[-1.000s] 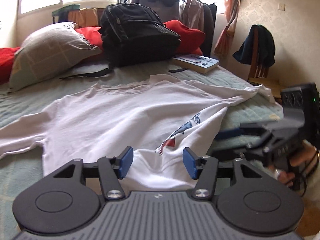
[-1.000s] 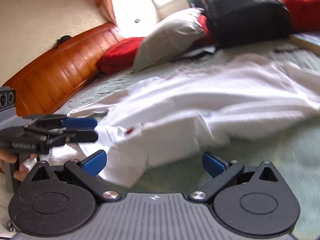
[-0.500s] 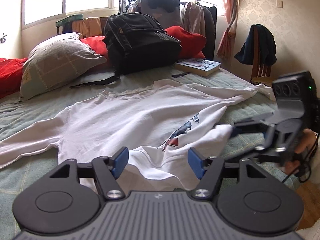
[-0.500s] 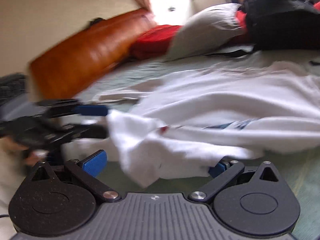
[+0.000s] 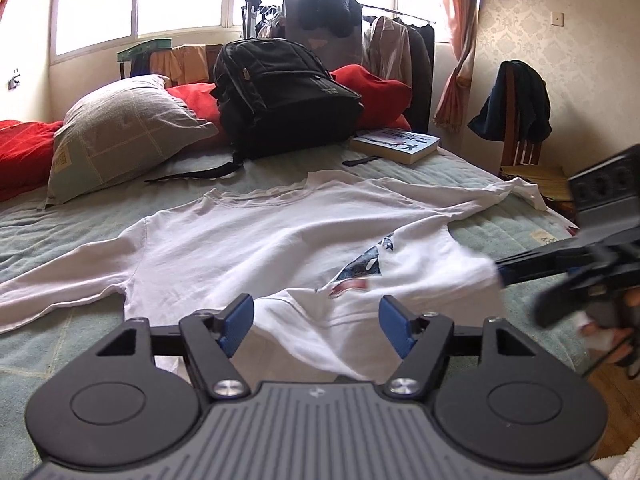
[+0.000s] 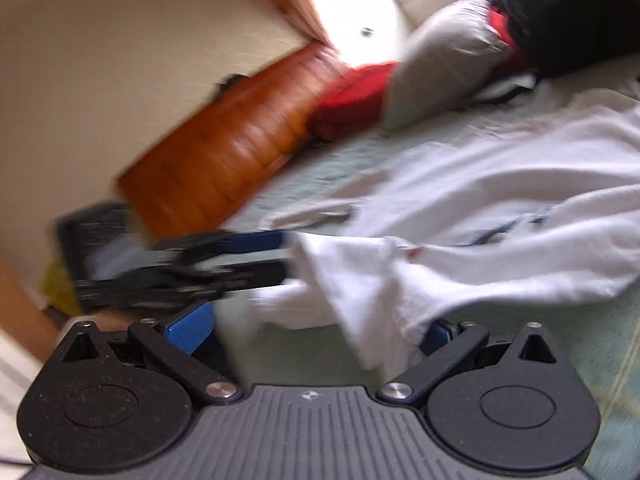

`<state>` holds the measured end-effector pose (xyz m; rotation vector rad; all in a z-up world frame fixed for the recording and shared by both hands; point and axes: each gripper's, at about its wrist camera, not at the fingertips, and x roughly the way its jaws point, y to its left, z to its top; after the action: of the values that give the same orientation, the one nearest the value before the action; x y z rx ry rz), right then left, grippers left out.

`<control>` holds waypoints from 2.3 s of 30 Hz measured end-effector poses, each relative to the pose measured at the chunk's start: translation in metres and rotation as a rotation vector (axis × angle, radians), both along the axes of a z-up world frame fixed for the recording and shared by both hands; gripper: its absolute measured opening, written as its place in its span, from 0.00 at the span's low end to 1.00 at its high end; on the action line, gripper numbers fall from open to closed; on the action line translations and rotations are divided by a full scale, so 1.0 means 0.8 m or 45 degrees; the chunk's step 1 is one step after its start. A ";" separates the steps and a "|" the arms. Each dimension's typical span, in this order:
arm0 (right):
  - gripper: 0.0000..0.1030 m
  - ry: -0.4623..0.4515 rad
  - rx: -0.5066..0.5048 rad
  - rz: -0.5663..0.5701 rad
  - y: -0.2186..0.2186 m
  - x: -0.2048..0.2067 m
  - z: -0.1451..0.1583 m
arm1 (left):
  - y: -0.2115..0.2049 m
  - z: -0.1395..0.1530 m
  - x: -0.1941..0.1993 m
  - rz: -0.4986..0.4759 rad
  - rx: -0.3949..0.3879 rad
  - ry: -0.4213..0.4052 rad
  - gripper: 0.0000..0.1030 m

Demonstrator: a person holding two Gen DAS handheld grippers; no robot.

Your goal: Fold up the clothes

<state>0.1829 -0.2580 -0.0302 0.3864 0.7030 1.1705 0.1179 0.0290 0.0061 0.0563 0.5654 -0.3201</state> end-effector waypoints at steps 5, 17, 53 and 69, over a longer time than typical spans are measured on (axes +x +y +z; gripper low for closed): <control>1.00 0.131 -0.020 -0.138 -0.025 -0.011 -0.029 | -0.005 -0.001 -0.010 -0.025 0.003 -0.009 0.68; 0.79 0.393 0.305 -0.380 -0.040 -0.018 -0.100 | -0.003 -0.008 -0.023 -0.016 -0.019 -0.007 0.68; 0.54 0.328 -0.360 -0.912 -0.172 -0.118 -0.032 | 0.060 0.016 -0.078 0.021 0.075 0.073 0.69; 0.78 0.292 -0.244 -0.777 -0.121 -0.007 -0.021 | 0.198 -0.087 0.135 0.325 -0.462 0.417 0.42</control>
<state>0.1775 -0.3551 -0.0473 0.5315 0.8133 0.4821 0.2258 0.1876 -0.0633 -0.4227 0.8211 -0.1791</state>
